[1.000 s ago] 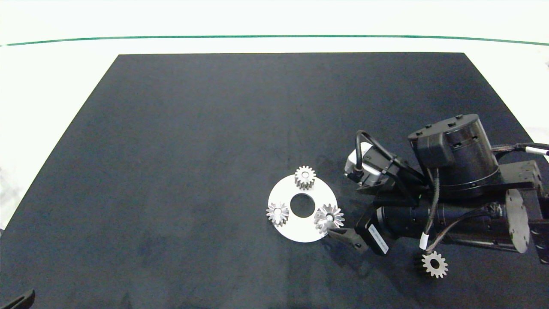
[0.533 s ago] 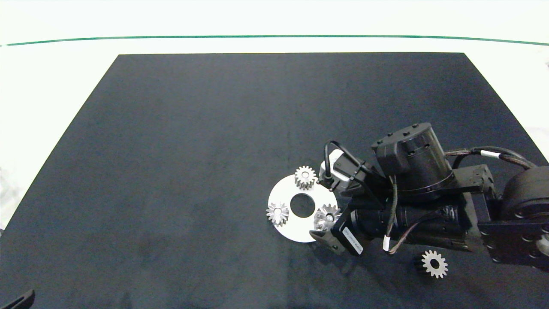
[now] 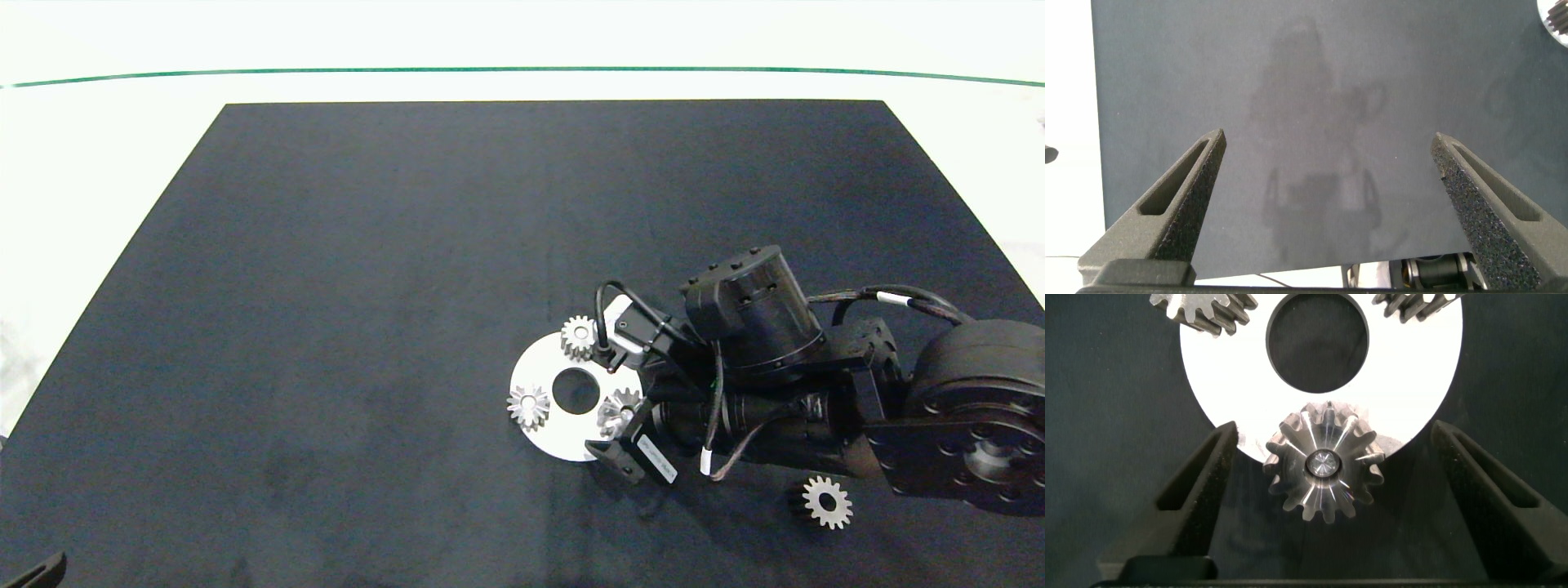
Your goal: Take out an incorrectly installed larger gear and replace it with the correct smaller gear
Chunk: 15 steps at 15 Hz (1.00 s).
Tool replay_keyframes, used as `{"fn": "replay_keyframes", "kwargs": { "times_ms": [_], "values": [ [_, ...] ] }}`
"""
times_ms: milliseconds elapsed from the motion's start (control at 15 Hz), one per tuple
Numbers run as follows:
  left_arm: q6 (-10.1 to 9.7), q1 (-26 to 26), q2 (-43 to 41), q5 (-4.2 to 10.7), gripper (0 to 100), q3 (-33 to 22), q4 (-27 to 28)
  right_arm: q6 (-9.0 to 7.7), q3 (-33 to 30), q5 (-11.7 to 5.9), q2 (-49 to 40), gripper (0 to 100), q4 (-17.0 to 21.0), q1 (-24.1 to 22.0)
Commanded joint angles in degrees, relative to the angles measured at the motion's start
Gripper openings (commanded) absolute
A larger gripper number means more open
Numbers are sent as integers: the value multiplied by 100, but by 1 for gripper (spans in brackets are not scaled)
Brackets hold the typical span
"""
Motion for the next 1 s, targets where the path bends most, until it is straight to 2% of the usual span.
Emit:
{"fn": "replay_keyframes", "kwargs": {
  "times_ms": [67,333,1000],
  "values": [
    [5,1,-6,2,100,1,14,-12,-46,-5,52,91,-1,7],
    [5,1,-15,2,100,1,23,-30,-54,-75,87,82,7,25],
    [5,1,-24,2,100,1,32,-65,-72,-101,87,63,43,69]
  ]
}}
